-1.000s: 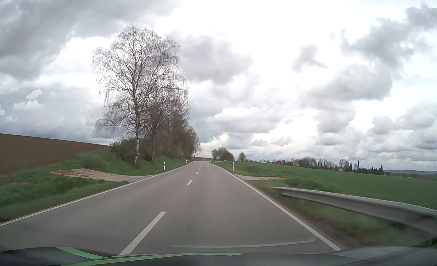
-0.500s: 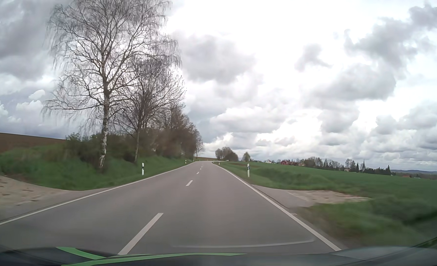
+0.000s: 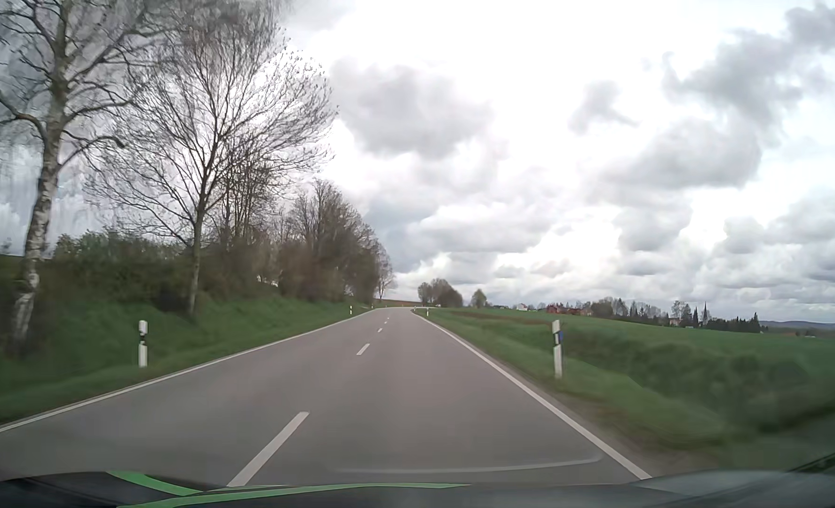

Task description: Follow the waypoints while adhering to traffic rules and regulations

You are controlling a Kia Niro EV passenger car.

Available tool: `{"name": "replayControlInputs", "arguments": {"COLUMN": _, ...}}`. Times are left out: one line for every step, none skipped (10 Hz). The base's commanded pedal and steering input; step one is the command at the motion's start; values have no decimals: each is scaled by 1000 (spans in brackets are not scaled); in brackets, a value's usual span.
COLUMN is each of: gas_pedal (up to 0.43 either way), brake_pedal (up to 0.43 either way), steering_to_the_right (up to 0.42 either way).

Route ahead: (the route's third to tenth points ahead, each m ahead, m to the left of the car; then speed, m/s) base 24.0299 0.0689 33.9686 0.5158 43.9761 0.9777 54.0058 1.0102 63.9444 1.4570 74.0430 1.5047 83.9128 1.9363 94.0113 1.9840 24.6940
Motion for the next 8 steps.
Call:
{"name": "replayControlInputs", "arguments": {"gas_pedal": 260, "brake_pedal": 0, "steering_to_the_right": -3}}
{"name": "replayControlInputs", "arguments": {"gas_pedal": 260, "brake_pedal": 0, "steering_to_the_right": -2}}
{"name": "replayControlInputs", "arguments": {"gas_pedal": 260, "brake_pedal": 0, "steering_to_the_right": -3}}
{"name": "replayControlInputs", "arguments": {"gas_pedal": 260, "brake_pedal": 0, "steering_to_the_right": -3}}
{"name": "replayControlInputs", "arguments": {"gas_pedal": 260, "brake_pedal": 0, "steering_to_the_right": -2}}
{"name": "replayControlInputs", "arguments": {"gas_pedal": 260, "brake_pedal": 0, "steering_to_the_right": -2}}
{"name": "replayControlInputs", "arguments": {"gas_pedal": 260, "brake_pedal": 0, "steering_to_the_right": -2}}
{"name": "replayControlInputs", "arguments": {"gas_pedal": 260, "brake_pedal": 0, "steering_to_the_right": -2}}
